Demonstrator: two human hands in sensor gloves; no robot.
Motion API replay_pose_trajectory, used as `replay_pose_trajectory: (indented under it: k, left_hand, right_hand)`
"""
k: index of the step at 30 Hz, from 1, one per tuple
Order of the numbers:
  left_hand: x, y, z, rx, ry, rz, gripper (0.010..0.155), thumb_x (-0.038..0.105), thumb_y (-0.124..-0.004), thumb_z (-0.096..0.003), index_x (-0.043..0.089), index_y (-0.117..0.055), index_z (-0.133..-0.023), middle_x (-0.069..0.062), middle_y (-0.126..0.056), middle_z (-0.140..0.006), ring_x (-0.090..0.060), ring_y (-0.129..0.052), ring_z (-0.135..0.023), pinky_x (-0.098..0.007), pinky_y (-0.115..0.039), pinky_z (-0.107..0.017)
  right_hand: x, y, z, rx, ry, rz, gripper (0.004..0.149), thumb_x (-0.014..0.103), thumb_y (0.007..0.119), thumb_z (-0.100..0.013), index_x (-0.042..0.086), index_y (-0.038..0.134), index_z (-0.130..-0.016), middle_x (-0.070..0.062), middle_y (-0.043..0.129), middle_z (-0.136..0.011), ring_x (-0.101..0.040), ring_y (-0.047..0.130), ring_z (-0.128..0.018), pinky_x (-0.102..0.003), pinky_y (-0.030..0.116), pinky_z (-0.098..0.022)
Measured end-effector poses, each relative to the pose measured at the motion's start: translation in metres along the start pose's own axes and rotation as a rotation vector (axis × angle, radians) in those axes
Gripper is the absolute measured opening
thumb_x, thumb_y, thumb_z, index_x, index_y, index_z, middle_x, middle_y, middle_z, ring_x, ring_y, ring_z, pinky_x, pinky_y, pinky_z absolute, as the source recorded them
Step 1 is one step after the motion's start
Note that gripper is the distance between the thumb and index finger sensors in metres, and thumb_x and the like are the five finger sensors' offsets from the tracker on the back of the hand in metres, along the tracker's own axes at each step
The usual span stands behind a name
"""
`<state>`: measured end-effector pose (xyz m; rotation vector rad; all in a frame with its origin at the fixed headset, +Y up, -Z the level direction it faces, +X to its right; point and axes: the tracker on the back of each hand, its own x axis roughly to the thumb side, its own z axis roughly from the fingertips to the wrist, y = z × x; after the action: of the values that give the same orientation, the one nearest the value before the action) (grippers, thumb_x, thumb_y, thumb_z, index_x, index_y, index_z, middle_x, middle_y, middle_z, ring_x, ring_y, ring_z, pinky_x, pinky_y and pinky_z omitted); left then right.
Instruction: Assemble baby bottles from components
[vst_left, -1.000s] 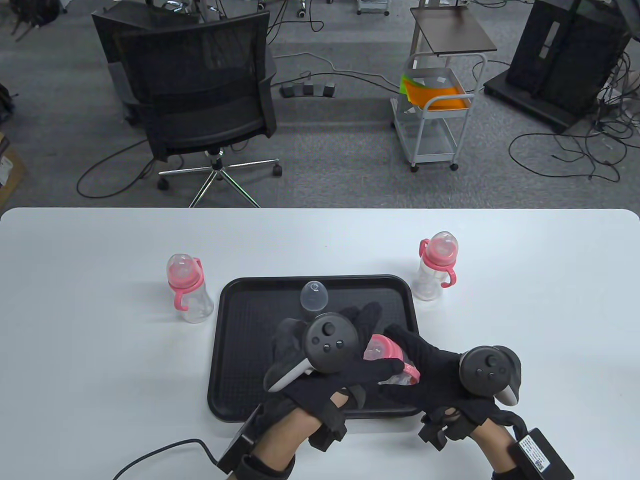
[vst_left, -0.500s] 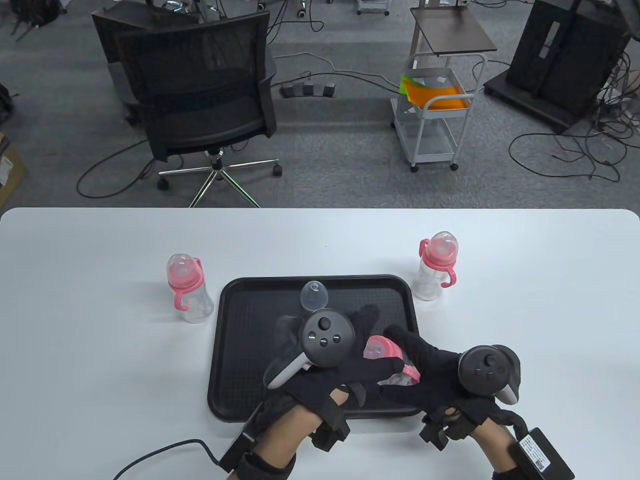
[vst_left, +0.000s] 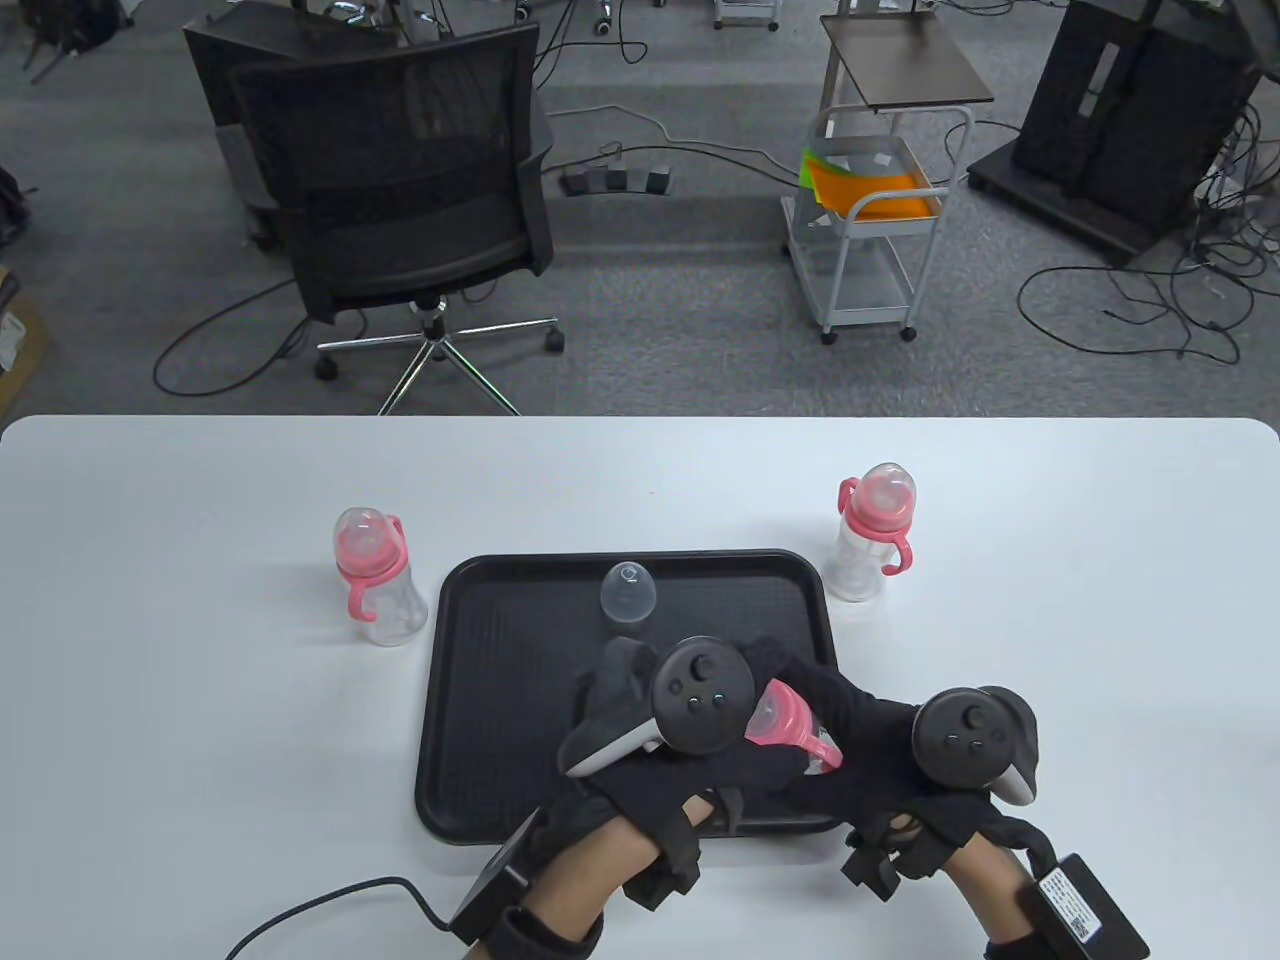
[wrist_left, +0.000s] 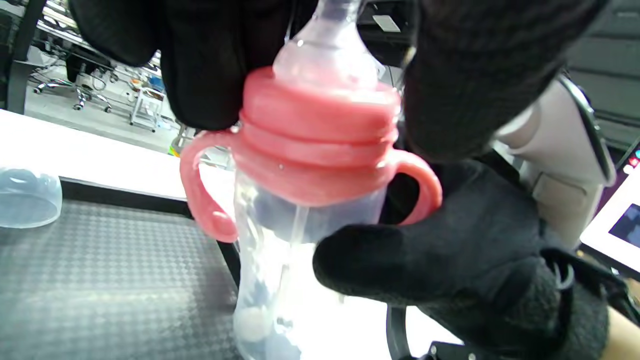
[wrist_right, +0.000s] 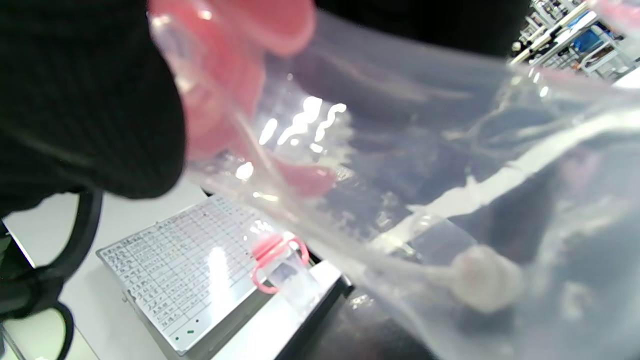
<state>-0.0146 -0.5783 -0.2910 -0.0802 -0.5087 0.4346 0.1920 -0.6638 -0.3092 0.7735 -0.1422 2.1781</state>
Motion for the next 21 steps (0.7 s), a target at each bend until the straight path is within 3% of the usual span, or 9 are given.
replay_pose_trajectory:
  k: [3,12,15,17,19,21]
  left_hand:
    - [0.006,0.0,0.001,0.058,-0.024,-0.069,0.086,0.063,-0.103,-0.0391,0.016,-0.072,-0.105,-0.019,-0.086,-0.097,-0.04,-0.101,-0.075,-0.062,-0.072,-0.069]
    - [0.015,-0.011,-0.003,0.061,-0.124,-0.191,0.087,0.061,-0.105,-0.0368,0.019,-0.071,-0.105,-0.016,-0.087,-0.098,-0.039,-0.102,-0.076,-0.06,-0.072,-0.072]
    - [0.006,-0.01,-0.005,0.028,-0.127,-0.089,0.101,0.058,-0.105,-0.0385,0.018,-0.05,-0.114,-0.015,-0.079,-0.103,-0.039,-0.096,-0.082,-0.062,-0.067,-0.073]
    - [-0.007,-0.002,-0.002,0.071,-0.136,0.019,0.11,0.07,-0.096,-0.0401,0.018,-0.037,-0.116,-0.018,-0.065,-0.111,-0.04,-0.091,-0.087,-0.065,-0.064,-0.073]
    - [-0.019,0.012,0.005,0.161,-0.118,0.21,0.108,0.075,-0.091,-0.0416,0.019,-0.038,-0.117,-0.02,-0.061,-0.113,-0.047,-0.085,-0.089,-0.069,-0.06,-0.071]
    - [-0.032,0.026,0.013,0.262,-0.057,0.299,0.096,0.072,-0.086,-0.0465,0.019,-0.046,-0.116,-0.019,-0.067,-0.11,-0.047,-0.086,-0.087,-0.07,-0.06,-0.071]
  right_hand:
    - [0.001,0.001,0.001,0.003,-0.005,0.002,0.099,0.05,0.105,-0.027,0.013,0.056,-0.105,-0.014,0.074,-0.098,-0.039,0.092,-0.084,-0.059,0.084,-0.063]
    - [-0.008,0.004,0.0,0.06,0.008,-0.024,0.099,0.05,0.107,-0.026,0.014,0.057,-0.104,-0.014,0.076,-0.098,-0.038,0.093,-0.084,-0.058,0.086,-0.062]
    - [-0.011,0.0,-0.001,0.044,0.018,-0.034,0.099,0.05,0.106,-0.026,0.014,0.056,-0.104,-0.013,0.076,-0.098,-0.038,0.093,-0.084,-0.058,0.086,-0.061]
    - [-0.013,-0.006,-0.002,0.018,0.032,-0.066,0.099,0.05,0.105,-0.027,0.014,0.055,-0.105,-0.014,0.075,-0.099,-0.038,0.093,-0.085,-0.058,0.086,-0.061]
    - [-0.014,-0.012,-0.002,-0.017,0.035,-0.072,0.099,0.05,0.105,-0.027,0.014,0.055,-0.105,-0.013,0.074,-0.099,-0.038,0.092,-0.085,-0.058,0.085,-0.062]
    - [-0.017,-0.019,0.0,-0.045,0.044,-0.079,0.099,0.05,0.105,-0.028,0.015,0.054,-0.105,-0.013,0.073,-0.1,-0.038,0.091,-0.086,-0.058,0.085,-0.063]
